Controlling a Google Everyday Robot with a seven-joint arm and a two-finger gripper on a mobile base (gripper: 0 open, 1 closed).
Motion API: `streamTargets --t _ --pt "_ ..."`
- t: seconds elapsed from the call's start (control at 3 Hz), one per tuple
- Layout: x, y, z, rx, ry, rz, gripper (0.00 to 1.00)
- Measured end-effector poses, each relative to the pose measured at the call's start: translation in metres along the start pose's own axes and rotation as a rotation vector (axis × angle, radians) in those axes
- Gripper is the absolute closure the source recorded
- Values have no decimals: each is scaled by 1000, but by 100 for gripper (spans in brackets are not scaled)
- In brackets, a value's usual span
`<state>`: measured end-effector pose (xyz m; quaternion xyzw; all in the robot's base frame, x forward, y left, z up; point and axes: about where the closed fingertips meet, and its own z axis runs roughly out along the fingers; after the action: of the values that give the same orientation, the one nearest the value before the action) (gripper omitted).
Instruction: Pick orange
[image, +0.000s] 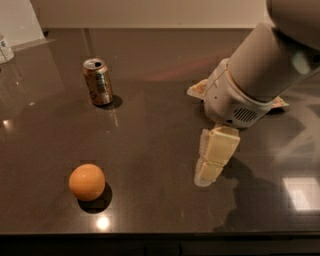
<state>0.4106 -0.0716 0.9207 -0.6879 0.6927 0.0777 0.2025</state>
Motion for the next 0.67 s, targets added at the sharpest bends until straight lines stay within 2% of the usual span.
streamTargets --t 0.67 --pt "-52 23 62 -104 -153 -71 0"
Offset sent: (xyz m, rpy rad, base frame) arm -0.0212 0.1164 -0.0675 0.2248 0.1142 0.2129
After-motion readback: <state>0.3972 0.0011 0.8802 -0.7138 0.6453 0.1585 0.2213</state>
